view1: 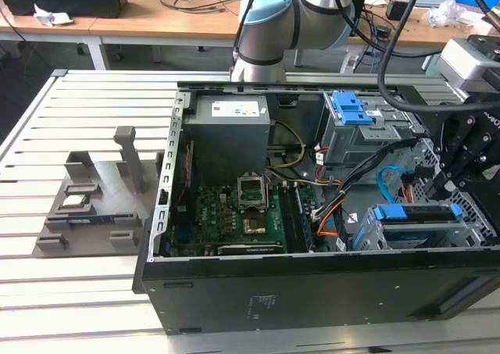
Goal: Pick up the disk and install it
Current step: 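Insert the first disk wire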
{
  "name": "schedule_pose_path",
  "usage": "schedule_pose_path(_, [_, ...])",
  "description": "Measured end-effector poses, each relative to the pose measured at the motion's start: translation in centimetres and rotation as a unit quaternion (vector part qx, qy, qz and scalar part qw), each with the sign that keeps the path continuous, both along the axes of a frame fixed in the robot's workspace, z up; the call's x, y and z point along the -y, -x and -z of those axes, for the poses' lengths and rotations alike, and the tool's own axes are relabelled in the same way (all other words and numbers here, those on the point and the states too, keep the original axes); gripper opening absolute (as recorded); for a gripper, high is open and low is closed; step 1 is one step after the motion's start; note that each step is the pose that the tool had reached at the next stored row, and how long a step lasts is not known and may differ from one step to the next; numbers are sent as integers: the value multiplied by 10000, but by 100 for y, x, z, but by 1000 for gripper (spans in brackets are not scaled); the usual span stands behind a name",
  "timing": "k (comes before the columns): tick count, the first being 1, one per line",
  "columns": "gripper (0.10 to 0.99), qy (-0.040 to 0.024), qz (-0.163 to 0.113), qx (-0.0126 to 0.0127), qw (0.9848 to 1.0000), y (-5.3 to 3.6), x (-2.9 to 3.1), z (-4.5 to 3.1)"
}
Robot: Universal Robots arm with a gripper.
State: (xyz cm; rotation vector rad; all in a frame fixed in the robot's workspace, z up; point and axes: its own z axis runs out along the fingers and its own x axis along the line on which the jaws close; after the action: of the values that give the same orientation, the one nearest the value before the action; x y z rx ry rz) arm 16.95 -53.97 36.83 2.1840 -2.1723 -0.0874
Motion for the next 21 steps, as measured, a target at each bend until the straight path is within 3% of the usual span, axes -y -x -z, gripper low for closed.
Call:
schedule_pose_path(4, [106,24,0,-1,10000,-64,-157,9])
schedule_pose_path(6, [106,37,0,-1,10000,-82,-322,11])
schedule_pose_path(8, [106,44,1,-1,10000,-94,-418,13])
schedule_pose_path(9, [106,54,0,-1,10000,-103,-542,15])
schedule_pose_path(10, [106,55,0,-1,10000,-104,-586,18])
schedule_pose_path(12, [106,56,1,-1,10000,-104,-641,37])
schedule_pose_path(14, [106,114,0,-1,9999,-150,-642,38])
schedule_pose_path(21, [114,123,1,-1,9999,-162,-643,39])
